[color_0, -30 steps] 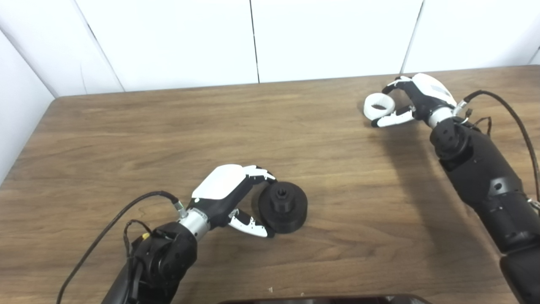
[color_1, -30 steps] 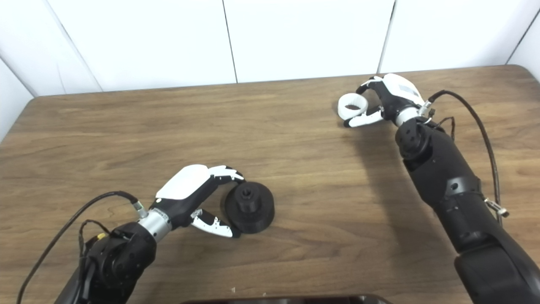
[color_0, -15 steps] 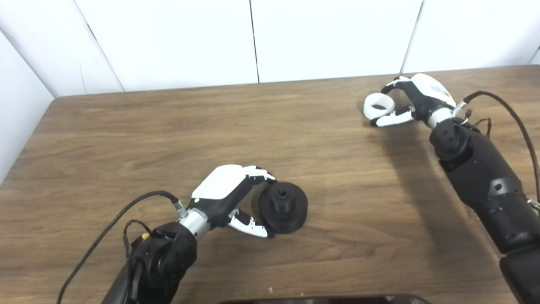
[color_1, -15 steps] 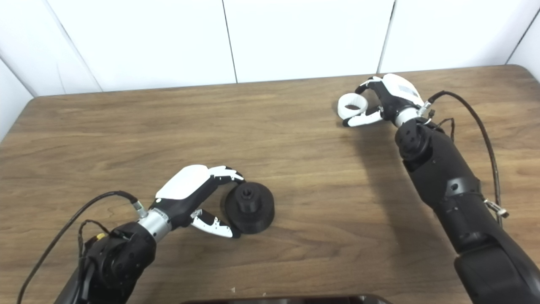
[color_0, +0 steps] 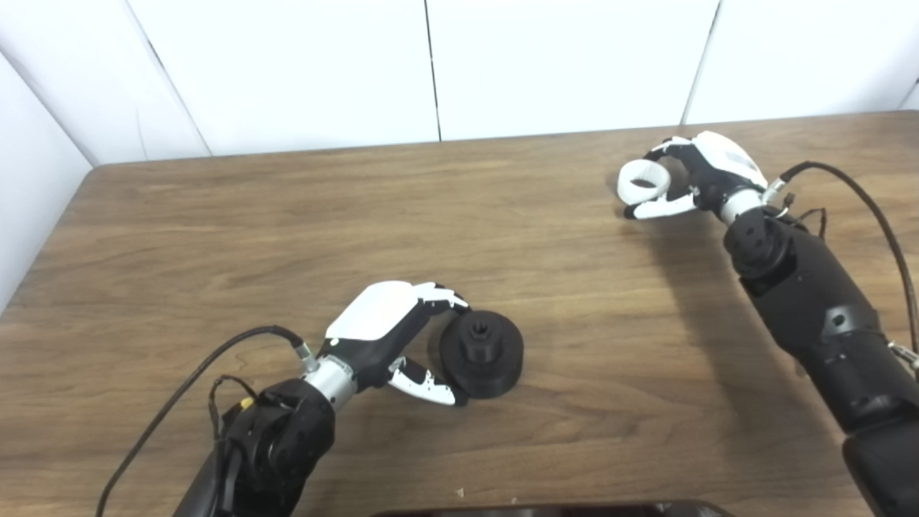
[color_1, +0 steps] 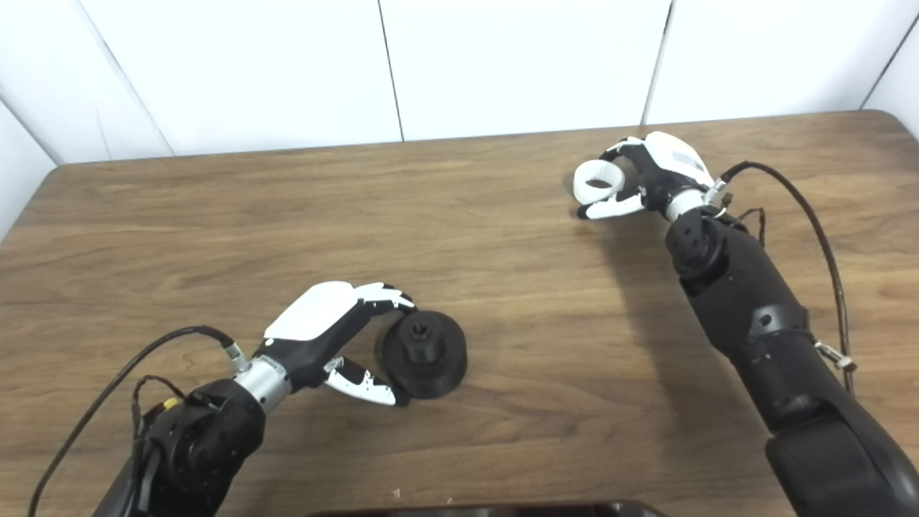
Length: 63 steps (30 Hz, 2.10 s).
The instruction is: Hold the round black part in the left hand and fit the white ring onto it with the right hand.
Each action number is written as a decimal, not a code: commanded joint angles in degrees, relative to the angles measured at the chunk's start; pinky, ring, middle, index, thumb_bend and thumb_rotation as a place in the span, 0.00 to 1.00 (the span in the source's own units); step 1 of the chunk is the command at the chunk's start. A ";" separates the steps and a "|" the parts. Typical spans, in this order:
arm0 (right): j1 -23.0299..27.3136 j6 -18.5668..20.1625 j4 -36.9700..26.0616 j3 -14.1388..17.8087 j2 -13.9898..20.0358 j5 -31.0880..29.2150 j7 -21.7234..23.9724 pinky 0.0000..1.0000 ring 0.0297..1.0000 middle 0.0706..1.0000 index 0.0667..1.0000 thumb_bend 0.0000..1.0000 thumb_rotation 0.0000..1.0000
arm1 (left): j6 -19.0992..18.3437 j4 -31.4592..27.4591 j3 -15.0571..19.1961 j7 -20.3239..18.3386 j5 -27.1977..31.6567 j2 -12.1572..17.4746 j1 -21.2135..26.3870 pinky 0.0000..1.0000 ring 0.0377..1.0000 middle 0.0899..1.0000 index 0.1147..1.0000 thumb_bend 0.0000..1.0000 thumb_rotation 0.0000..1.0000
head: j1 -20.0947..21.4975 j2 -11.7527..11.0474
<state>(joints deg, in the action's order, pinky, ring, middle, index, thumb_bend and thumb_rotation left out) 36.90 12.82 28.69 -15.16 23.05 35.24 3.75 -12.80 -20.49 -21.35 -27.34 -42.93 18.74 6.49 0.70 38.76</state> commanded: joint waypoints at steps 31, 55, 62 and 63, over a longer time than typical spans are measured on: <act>3.18 -2.21 -0.15 0.23 0.45 -0.06 -3.71 0.84 0.96 0.90 0.66 0.71 0.27 | -0.46 -1.41 0.21 -1.32 -0.25 0.46 -0.16 0.87 0.93 0.86 0.70 0.79 0.26 | 0.24 0.19; 1.97 -3.18 -1.50 0.77 0.50 -0.44 -5.51 0.82 0.93 0.87 0.60 0.72 0.23 | -0.42 -1.51 0.18 -1.44 -0.26 0.51 -0.14 0.87 0.93 0.86 0.70 0.79 0.26 | 0.58 0.48; 0.71 -2.74 -4.70 1.25 1.08 -0.43 -4.89 0.83 0.94 0.87 0.59 0.72 0.24 | -0.05 -1.13 0.08 -1.14 -0.13 0.42 -0.19 0.87 0.93 0.86 0.70 0.79 0.26 | 0.67 0.48; 0.49 -2.65 -5.31 1.24 1.23 -0.28 -4.79 0.83 0.94 0.87 0.59 0.72 0.24 | 0.00 -1.06 0.06 -1.06 -0.14 0.39 -0.20 0.87 0.93 0.86 0.70 0.79 0.26 | 0.68 0.50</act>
<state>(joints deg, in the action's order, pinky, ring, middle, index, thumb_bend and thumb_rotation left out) 35.26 11.15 26.04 -14.83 22.87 34.76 -0.37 -12.89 -21.12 -21.28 -27.95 -43.04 18.70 6.23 1.32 39.20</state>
